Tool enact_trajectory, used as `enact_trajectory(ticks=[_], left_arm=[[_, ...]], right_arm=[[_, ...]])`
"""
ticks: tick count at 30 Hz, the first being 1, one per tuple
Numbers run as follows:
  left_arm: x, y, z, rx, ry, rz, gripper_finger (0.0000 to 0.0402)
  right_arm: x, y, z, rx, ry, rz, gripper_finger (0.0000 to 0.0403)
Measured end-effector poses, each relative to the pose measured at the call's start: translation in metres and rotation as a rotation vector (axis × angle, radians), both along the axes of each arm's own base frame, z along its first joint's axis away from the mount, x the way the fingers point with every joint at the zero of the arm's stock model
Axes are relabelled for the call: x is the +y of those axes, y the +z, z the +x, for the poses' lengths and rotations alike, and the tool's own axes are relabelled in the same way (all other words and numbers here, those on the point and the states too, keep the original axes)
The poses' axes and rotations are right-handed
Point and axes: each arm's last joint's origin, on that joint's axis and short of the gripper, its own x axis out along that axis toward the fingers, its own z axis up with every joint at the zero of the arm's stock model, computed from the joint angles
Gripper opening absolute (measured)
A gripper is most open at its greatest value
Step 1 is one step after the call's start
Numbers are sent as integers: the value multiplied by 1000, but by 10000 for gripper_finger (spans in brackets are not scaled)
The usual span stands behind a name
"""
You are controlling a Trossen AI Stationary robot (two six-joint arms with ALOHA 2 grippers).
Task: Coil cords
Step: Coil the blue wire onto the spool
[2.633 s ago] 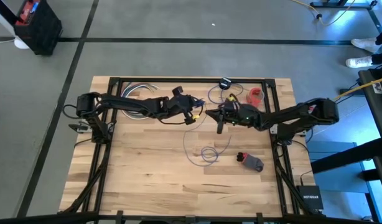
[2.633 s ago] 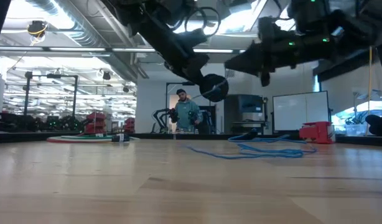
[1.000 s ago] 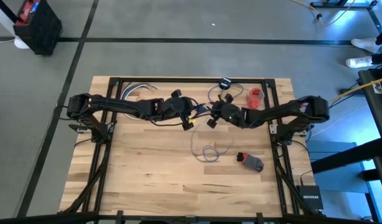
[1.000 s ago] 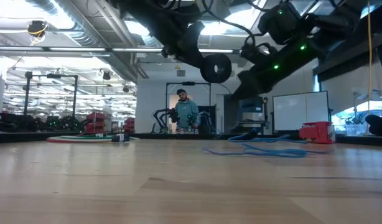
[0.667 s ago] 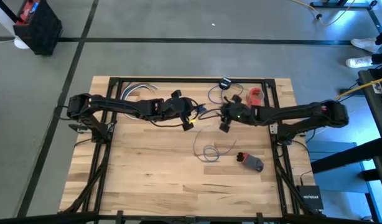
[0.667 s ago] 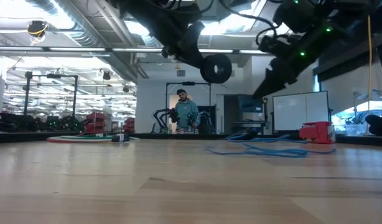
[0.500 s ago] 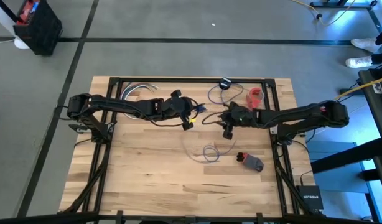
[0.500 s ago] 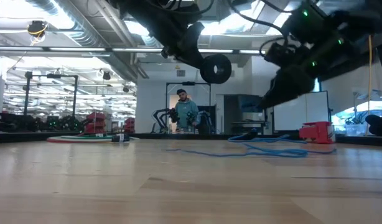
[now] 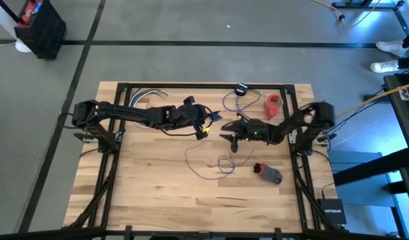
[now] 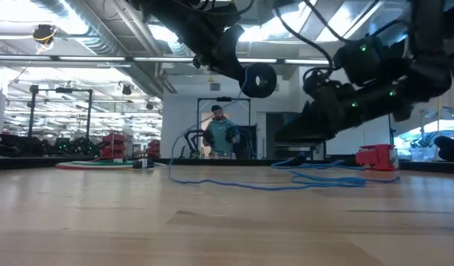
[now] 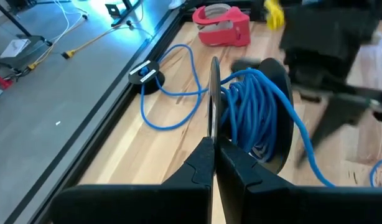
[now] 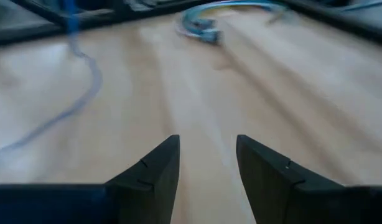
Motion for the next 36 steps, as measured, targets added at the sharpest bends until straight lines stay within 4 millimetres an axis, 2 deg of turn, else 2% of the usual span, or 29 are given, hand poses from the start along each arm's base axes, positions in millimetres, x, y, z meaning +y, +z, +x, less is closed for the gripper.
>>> enact_trajectory(ticks=[7,16,21,28,32,36], left_arm=[[0,0,0,-1,1,2,0],[0,0,0,1,1,2,0],[0,0,0,1,0,3,0],[0,0,0,2,-1,5,0],[0,0,0,1,-2,5,0],[0,0,0,-1,-3,7,0]], right_arm=[[4,-10,30,-130,161,96,163],[36,-6,77,-223,303,9,163],[34,-2,86,-238,167,-32,163],[38,-1,91,-231,216,-48,161],[37,-2,93,-210,215,-46,131],[37,-2,93,-214,214,-47,60]])
